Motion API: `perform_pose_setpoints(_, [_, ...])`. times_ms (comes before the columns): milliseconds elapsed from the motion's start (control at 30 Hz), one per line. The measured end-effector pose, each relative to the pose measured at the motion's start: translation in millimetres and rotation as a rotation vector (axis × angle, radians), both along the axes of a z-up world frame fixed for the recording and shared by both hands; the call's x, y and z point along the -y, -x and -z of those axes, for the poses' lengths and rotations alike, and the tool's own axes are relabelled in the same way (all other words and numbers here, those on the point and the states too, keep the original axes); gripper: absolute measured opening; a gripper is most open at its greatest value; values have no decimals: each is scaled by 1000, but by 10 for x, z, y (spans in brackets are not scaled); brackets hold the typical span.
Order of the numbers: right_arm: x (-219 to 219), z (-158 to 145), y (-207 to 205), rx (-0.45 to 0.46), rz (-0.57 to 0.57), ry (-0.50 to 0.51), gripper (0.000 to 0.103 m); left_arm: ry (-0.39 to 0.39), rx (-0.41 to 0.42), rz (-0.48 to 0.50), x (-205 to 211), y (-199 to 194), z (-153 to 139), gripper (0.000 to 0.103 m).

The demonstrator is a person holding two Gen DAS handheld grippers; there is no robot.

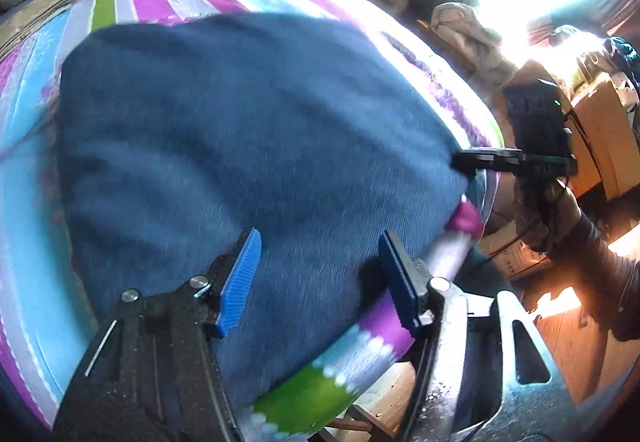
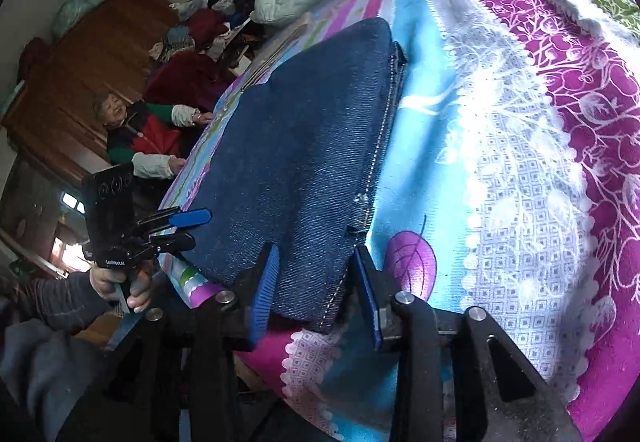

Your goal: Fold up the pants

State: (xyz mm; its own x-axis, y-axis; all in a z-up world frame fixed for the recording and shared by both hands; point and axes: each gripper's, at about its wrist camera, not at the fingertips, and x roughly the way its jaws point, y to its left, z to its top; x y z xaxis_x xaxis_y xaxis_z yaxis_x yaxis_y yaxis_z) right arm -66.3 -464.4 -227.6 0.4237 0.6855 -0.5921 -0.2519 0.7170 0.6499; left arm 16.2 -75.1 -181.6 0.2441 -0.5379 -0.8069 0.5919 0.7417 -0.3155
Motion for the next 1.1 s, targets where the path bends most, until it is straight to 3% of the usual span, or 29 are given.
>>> perform_pose_setpoints(100, [-82, -269, 2, 55, -6, 77, 42, 18, -11, -33, -104, 15, -102, 55])
perform_pose_setpoints(233, [-202, -592, 40, 138, -9, 70, 43, 29, 31, -72, -320, 98, -168, 57])
perform_pose_setpoints(367, [-263, -309, -18, 37, -13, 162, 43, 53, -8, -88, -538, 162, 69, 55])
perform_pose_setpoints(400, [-142, -170, -2, -23, 9, 163, 47, 70, -16, -90, -592, 181, 67, 55])
perform_pose_setpoints(467, [0, -172, 43, -40, 45, 153, 52, 71, -18, -99, -675, 205, 25, 53])
perform_pose_setpoints(567, [108, -477, 120, 25, 93, 275, 52, 72, -27, -124, -832, 224, -53, 53])
perform_pose_setpoints(700, [197, -1054, -56, 139, 208, 292, 52, 138, -18, -171, -970, 204, -159, 53])
perform_pose_setpoints(767, [-51, -1185, -351, 156, 175, 239, 52, 166, -8, -173, -928, 176, -181, 55])
perform_pose_setpoints(867, [-767, -1139, -894, 136, 41, 155, 51, 169, -18, -159, -858, 122, -39, 55])
perform_pose_setpoints(933, [-1325, -936, -1347, 75, -45, 103, 51, 159, -52, -152, -815, 100, 130, 55])
perform_pose_setpoints(1000, [-1762, -666, -1698, 1, -97, 64, 51, 176, -34, -152, -821, 152, 179, 58])
perform_pose_setpoints(1100, [-2183, -248, -2185, -119, -146, 40, 51, 176, -28, -141, -810, 151, 158, 58])
